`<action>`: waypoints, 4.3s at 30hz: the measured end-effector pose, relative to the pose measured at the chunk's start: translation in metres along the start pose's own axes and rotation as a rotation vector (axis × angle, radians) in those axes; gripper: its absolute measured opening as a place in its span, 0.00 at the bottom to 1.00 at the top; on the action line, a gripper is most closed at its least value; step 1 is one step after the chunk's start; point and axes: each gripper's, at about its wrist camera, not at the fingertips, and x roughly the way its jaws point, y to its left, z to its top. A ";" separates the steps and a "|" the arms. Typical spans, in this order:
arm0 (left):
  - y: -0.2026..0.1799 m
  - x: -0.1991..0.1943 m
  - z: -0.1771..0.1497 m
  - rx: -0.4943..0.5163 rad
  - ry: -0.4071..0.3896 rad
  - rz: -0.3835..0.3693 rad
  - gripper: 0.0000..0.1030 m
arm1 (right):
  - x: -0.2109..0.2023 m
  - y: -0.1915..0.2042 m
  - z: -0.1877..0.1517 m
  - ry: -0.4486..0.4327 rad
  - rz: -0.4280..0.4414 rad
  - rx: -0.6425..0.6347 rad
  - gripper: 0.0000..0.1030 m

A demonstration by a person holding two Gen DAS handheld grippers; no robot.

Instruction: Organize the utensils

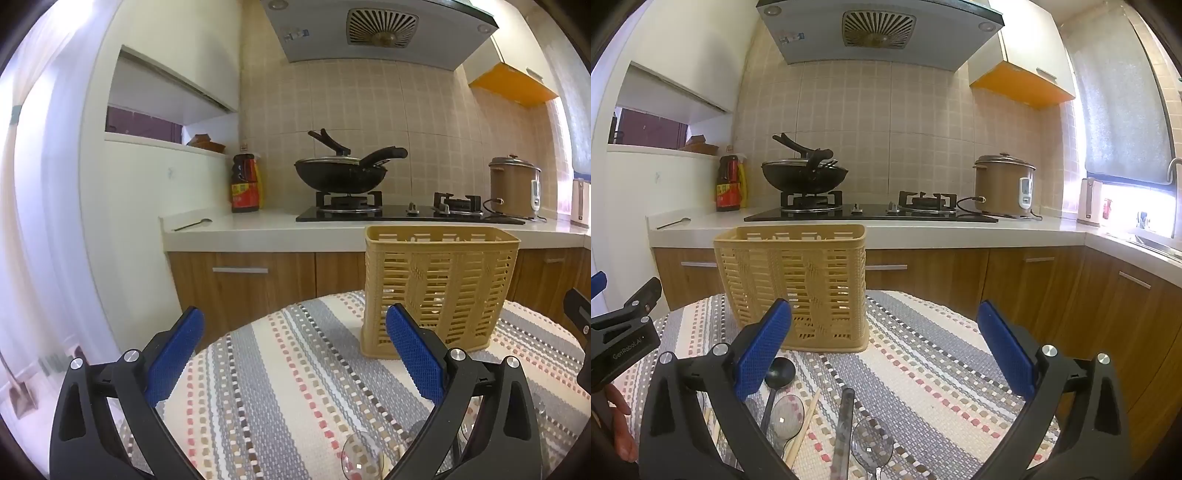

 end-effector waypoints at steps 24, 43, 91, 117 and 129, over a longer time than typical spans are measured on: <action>-0.002 0.003 0.000 0.000 0.017 -0.006 0.93 | 0.000 0.002 0.000 0.003 -0.001 -0.004 0.94; -0.001 0.001 -0.002 -0.007 -0.023 -0.010 0.93 | 0.001 0.005 0.000 0.009 0.008 -0.013 0.94; -0.004 -0.001 -0.001 -0.002 -0.045 -0.007 0.93 | 0.001 0.003 -0.001 0.011 0.005 -0.010 0.94; 0.027 0.012 0.010 0.023 0.283 -0.214 0.89 | 0.008 -0.029 0.016 0.280 0.095 -0.034 0.94; 0.013 0.076 -0.045 -0.046 0.837 -0.497 0.68 | 0.079 -0.048 -0.002 0.807 0.268 0.062 0.50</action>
